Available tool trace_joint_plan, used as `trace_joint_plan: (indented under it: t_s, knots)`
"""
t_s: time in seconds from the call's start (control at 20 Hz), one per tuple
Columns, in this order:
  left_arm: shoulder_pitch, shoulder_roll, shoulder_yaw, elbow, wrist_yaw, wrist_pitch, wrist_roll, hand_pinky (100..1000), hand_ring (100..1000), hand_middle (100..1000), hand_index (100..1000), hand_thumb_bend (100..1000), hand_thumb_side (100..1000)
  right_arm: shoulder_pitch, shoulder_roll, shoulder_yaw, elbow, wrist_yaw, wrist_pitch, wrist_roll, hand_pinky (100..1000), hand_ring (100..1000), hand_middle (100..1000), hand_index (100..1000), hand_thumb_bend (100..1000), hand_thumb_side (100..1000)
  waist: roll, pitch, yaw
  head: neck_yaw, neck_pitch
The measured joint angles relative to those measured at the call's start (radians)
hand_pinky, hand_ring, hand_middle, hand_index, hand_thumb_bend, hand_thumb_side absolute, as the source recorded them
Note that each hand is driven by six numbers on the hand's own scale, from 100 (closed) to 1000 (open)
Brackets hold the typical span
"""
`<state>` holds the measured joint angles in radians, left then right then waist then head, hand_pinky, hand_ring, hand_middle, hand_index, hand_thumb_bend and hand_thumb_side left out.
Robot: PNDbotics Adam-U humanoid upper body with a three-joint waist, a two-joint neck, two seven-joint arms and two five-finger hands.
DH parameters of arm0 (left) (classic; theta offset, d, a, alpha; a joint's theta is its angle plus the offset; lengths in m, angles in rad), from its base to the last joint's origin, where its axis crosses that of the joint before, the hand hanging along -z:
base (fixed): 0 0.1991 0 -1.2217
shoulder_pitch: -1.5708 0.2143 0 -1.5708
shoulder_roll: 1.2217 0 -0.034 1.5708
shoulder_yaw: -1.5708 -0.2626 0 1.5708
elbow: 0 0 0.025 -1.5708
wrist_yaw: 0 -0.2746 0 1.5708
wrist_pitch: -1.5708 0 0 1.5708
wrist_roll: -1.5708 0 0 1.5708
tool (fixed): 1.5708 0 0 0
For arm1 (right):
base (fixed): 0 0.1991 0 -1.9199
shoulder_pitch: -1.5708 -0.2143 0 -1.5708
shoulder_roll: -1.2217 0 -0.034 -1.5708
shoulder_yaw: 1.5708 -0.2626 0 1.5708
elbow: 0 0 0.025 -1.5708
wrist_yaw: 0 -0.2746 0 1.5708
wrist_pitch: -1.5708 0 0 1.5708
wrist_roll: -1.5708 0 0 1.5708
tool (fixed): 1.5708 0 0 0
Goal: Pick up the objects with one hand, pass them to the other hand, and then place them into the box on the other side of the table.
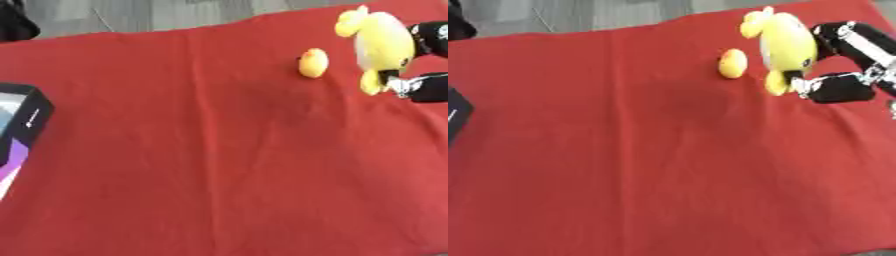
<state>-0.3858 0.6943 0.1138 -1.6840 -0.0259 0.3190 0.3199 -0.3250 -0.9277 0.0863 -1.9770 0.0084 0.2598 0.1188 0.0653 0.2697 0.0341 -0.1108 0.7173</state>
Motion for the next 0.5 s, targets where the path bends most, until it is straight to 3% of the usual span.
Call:
trace_joint_plan:
  t_s: [0.5]
  knots:
    - [-0.013, -0.023, -0.017, -0.042, 0.003, -0.003, -0.023, 757, 643, 647, 686, 533, 462, -0.084, 0.120, 0.068, -0.003, 0.003, -0.049, -0.029, 760, 640, 575, 660, 100, 100, 0.013, -0.015, 0.017, -0.011, 0.016]
